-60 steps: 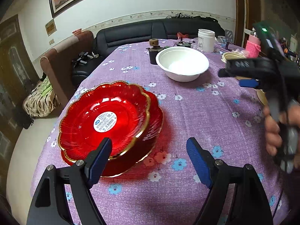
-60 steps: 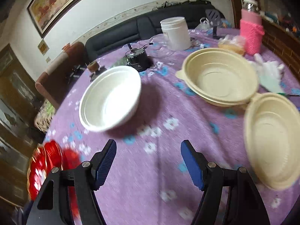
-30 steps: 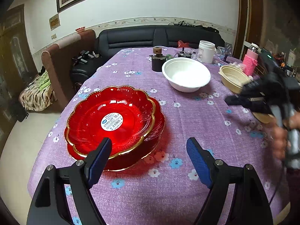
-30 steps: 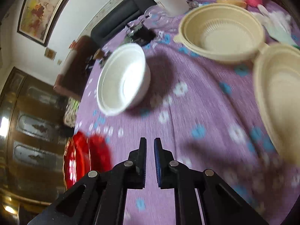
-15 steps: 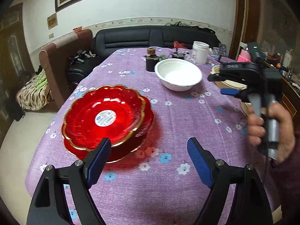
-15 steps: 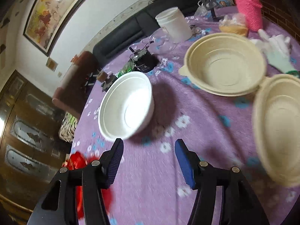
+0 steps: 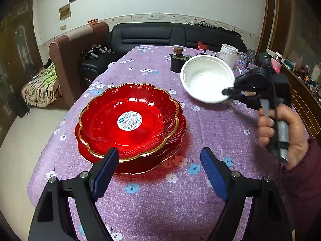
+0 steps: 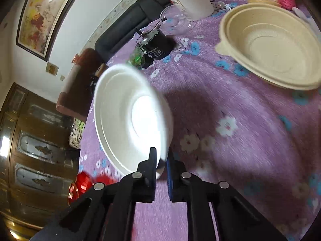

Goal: Organize plates and bowls
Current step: 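Carry the white plate to the white bowl and open the right gripper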

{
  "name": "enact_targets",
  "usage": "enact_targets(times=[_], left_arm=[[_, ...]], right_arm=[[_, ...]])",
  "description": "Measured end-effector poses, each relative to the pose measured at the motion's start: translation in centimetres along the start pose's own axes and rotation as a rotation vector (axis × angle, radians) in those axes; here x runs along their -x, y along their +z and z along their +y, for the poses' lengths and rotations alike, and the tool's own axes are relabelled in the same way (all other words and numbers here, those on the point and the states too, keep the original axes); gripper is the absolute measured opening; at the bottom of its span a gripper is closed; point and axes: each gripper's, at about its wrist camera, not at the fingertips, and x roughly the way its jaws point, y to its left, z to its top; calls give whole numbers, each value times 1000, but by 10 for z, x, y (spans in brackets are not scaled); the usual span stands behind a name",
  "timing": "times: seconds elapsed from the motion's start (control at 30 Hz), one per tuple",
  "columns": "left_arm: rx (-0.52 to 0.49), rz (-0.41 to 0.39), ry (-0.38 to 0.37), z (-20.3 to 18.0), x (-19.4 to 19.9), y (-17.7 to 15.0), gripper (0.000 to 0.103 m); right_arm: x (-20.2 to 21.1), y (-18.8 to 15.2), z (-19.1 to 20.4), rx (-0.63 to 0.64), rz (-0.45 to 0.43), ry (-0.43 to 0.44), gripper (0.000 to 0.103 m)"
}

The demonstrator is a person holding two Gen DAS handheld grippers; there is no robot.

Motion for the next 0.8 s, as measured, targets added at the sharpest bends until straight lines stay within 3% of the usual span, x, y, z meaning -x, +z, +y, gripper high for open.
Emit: enact_targets(times=[0.13,0.33,0.4,0.57,0.67,0.7,0.73,0.8], left_arm=[[-7,-10,-20,-6,5,-1,83],[-31,-28,-41,-17,15,-3,83],[-33,-30,-47,-20,16,-4,83],[-27,2,-99,-32,12,-6,83],[-53,2,-104,-39,15,-6,83],[-60,-2,-100,-40,17,-6,83],[-64,-7,-96,-40,18,-3,83],[-60,-11,-100,-38,21,3,83]], right_arm=[[28,-21,-5,53,46,18,7],[73,-71,-29,34,203,131,7],[89,-86,-38,32,214,145,7],[118,-93,-42,102,97,94,10],[120,-91,-39,140,35,62,31],[119,-92,-37,162,8,41,43],[118,-91,-34,175,-14,27,48],[114,-84,-34,182,-47,8,49]])
